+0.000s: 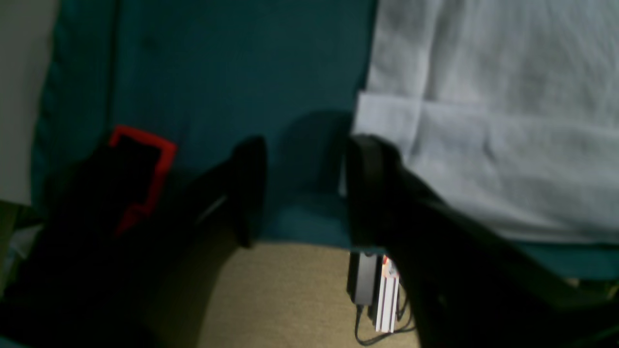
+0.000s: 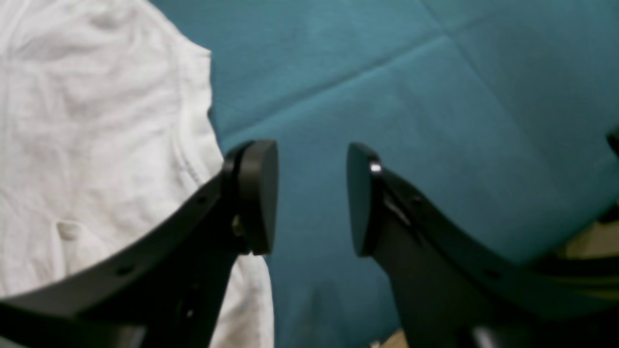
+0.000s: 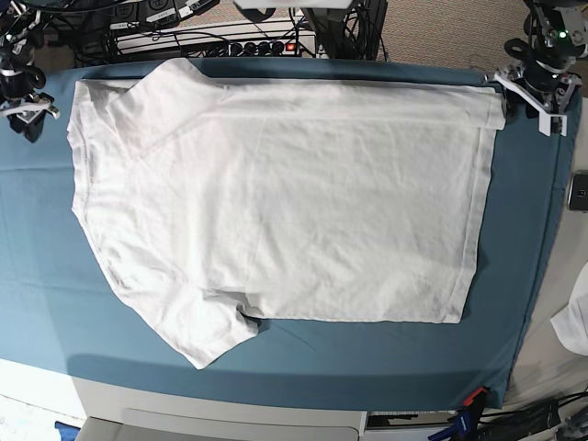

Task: Fold the T-shirt properly
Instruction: 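Open both grippers and raise them off the shirt edge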

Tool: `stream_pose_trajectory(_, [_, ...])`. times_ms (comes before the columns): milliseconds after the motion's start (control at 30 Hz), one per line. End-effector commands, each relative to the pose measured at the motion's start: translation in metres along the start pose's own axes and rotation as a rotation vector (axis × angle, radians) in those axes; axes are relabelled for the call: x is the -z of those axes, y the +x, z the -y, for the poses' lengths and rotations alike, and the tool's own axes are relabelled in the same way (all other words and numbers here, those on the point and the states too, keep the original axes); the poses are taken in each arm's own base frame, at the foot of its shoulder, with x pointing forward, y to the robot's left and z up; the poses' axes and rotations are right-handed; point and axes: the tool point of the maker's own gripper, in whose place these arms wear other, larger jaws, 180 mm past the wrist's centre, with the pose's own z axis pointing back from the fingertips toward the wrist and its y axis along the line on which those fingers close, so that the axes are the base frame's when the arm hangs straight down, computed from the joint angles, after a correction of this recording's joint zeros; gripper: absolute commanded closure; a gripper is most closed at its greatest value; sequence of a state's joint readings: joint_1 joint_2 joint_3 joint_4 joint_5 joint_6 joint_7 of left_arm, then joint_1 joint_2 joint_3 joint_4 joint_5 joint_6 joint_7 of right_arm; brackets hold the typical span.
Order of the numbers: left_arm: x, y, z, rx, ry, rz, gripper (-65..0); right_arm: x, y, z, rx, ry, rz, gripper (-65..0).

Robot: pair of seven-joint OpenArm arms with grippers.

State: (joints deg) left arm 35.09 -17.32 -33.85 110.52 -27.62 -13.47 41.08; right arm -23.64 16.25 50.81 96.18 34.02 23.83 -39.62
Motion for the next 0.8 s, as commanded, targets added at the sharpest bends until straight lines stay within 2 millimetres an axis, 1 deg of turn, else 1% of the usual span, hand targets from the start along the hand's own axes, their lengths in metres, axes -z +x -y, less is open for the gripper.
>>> stream_pose_trajectory(0, [-0.003, 0.012, -0.003, 0.015, 0.008, 0.040, -27.3, 0.000, 0.023, -0.001, -0.040, 0.011, 0.057, -23.9])
stream_pose_trajectory(167, [-0.003, 0.015, -0.003, 0.015, 0.008, 0.053, -27.3, 0.003, 0.031, -0.004, -0.077, 0.028, 0.058, -23.9])
stream_pose_trajectory(567, [-0.003, 0.016, -0.003, 0.017, 0.005, 0.059, -27.3, 0.003, 0.031, -0.004, -0.076, 0.028, 0.061, -23.9])
stream_pose_trajectory(767, [-0.001, 0.026, -0.002, 0.015, 0.003, 0.084, -27.3, 0.003, 0.031, -0.004, -0.076, 0.029, 0.061, -23.9])
